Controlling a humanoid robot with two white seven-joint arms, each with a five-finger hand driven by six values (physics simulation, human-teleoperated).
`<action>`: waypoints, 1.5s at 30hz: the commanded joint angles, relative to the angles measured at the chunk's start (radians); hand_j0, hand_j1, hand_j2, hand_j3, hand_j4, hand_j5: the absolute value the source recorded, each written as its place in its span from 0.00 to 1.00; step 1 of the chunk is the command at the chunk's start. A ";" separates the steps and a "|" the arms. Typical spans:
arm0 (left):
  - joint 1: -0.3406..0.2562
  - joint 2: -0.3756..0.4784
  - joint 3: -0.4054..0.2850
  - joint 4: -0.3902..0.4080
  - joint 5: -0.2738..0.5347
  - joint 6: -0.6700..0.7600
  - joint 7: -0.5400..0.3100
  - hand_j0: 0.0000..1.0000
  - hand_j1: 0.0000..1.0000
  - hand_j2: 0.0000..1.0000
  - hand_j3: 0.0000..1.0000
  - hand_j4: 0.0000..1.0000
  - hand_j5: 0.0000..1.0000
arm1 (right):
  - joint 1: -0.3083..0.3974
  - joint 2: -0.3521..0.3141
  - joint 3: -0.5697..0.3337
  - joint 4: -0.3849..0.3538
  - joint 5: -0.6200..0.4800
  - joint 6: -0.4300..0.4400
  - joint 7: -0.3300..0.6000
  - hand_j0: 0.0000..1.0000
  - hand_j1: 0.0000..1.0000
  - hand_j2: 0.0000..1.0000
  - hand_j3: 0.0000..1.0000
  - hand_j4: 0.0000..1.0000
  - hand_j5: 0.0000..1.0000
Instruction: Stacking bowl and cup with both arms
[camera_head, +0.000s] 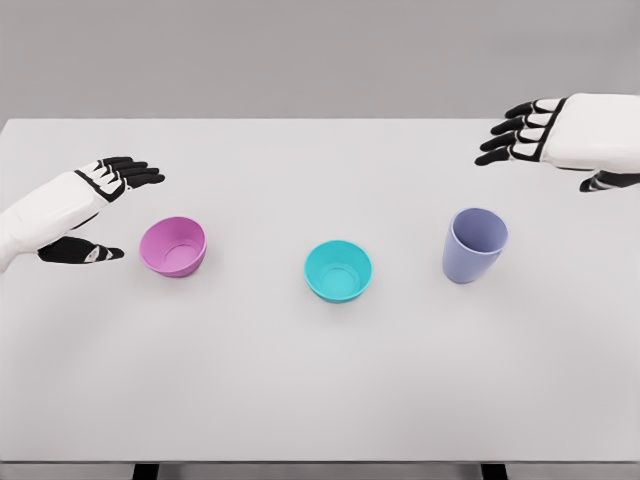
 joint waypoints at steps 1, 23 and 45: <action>0.000 0.000 0.001 0.001 0.006 0.001 0.001 1.00 1.00 1.00 1.00 1.00 1.00 | 0.000 -0.001 0.001 -0.001 -0.004 0.003 0.001 1.00 1.00 1.00 1.00 1.00 1.00; -0.529 0.098 -0.528 0.004 0.302 0.171 -0.448 1.00 1.00 1.00 1.00 1.00 1.00 | -0.021 0.104 -0.010 0.009 -0.077 0.003 0.001 1.00 1.00 1.00 1.00 1.00 1.00; -0.529 0.061 -0.537 0.002 0.037 0.196 -0.448 1.00 1.00 1.00 1.00 1.00 1.00 | 0.044 0.141 -0.169 0.063 -0.077 0.003 0.001 1.00 1.00 1.00 1.00 1.00 1.00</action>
